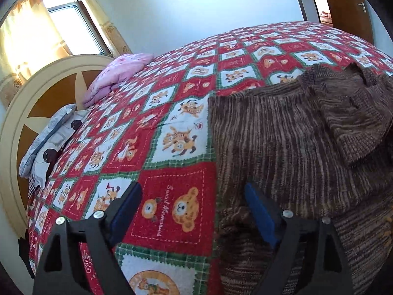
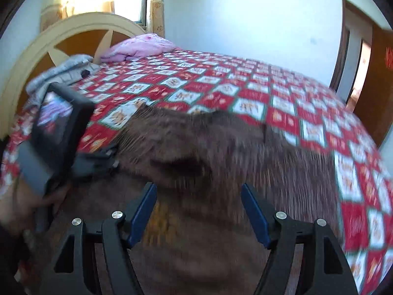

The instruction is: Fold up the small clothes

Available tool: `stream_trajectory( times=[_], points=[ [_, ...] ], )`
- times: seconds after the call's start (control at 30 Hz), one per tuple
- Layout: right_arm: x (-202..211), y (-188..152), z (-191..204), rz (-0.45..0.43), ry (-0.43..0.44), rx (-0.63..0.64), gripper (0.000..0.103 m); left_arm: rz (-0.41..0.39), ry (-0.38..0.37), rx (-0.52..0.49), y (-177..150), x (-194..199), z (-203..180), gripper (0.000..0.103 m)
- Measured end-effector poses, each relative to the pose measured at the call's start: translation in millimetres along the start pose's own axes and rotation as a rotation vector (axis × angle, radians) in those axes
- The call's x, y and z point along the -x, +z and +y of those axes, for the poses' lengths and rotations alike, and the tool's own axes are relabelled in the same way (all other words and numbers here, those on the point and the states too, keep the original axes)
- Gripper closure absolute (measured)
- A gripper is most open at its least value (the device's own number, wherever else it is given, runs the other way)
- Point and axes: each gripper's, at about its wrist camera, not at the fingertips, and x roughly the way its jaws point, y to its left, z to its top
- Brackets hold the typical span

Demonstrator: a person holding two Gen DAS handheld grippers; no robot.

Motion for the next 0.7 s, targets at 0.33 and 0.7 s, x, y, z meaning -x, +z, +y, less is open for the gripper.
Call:
stream_trajectory(
  times=[0.33,0.7],
  points=[
    [-71.1,16.2,12.3,0.136,-0.067,0.089,0.031,-0.007,-0.053,0.053,-3.8,-7.1,4.5,0.015],
    [-64.2,14.0,-90.0,0.124,-0.223,-0.222,0.031,-0.019,-0.034,0.049,-5.1,-7.2,2.9,0.014]
  ],
)
